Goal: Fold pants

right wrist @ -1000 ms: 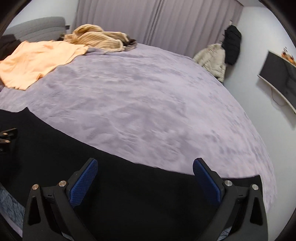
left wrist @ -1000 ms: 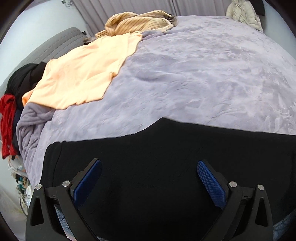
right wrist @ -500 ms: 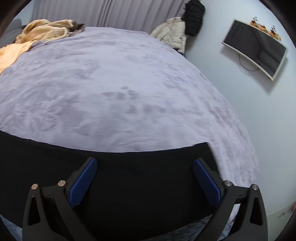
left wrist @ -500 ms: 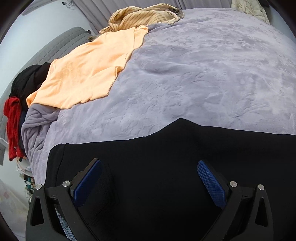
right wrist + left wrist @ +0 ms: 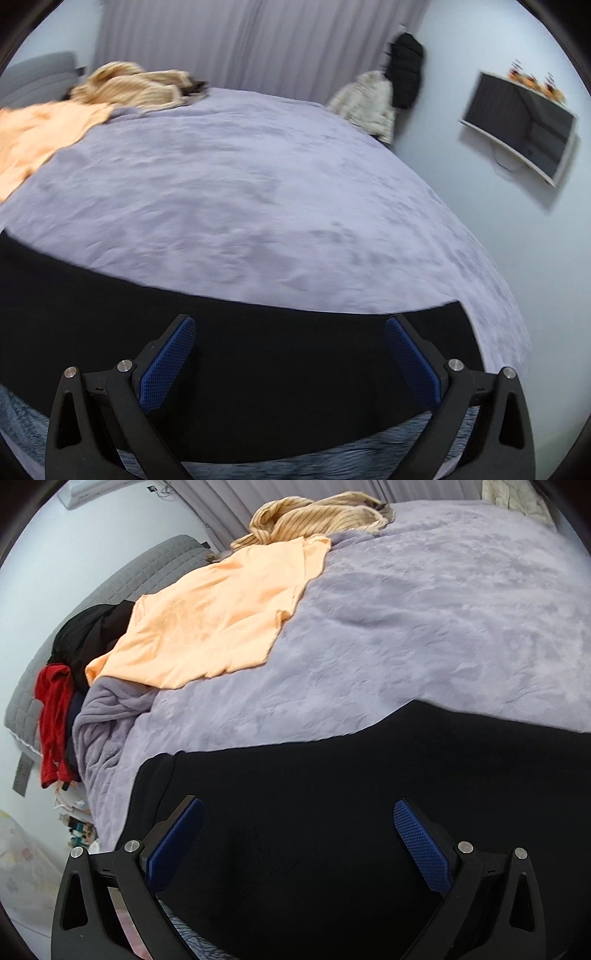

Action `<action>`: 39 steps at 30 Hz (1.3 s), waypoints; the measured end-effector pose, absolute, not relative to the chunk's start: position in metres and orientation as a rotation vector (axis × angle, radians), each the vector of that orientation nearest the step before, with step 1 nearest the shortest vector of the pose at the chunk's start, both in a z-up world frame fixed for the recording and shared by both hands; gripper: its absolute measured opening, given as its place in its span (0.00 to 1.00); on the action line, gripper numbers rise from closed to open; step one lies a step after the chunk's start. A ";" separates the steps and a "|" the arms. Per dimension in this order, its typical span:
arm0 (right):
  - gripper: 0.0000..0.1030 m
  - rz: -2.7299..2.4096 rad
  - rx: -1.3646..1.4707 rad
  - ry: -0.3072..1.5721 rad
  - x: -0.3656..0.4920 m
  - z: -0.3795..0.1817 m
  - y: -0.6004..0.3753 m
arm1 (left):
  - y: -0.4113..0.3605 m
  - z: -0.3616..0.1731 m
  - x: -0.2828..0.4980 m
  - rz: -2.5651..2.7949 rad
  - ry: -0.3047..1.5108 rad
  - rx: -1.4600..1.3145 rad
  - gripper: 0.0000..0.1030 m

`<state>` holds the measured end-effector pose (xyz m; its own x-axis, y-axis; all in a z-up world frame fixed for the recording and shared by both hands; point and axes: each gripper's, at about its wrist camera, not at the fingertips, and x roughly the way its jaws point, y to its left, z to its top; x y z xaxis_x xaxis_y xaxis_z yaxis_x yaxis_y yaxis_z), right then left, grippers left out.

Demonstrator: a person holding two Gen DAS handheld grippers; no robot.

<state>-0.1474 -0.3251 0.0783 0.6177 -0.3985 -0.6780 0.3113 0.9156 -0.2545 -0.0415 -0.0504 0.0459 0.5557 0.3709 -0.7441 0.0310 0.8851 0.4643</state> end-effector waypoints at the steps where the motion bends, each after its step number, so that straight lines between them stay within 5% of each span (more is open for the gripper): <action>1: 0.99 -0.369 -0.160 0.822 -0.141 0.071 -0.305 | -0.041 0.044 -0.043 0.212 0.978 0.447 1.00; 17: 1.00 -0.224 -0.293 0.837 -0.155 0.054 -0.255 | 0.117 0.046 -0.109 0.316 1.012 0.310 1.00; 26: 1.00 -0.210 -0.164 0.884 -0.155 0.053 -0.275 | 0.256 0.035 -0.110 0.632 1.115 -0.048 1.00; 32: 1.00 -0.177 -0.213 0.785 -0.167 0.087 -0.242 | 0.166 0.084 -0.117 0.363 0.951 -0.022 1.00; 39: 0.99 0.087 -0.205 0.831 -0.167 0.072 -0.175 | -0.007 0.064 -0.125 -0.057 0.998 0.137 1.00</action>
<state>-0.1668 -0.1750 0.0719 0.6719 -0.0032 -0.7406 -0.1571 0.9766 -0.1467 -0.1251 -0.0071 0.0637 0.5417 0.0154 -0.8405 0.1103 0.9899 0.0892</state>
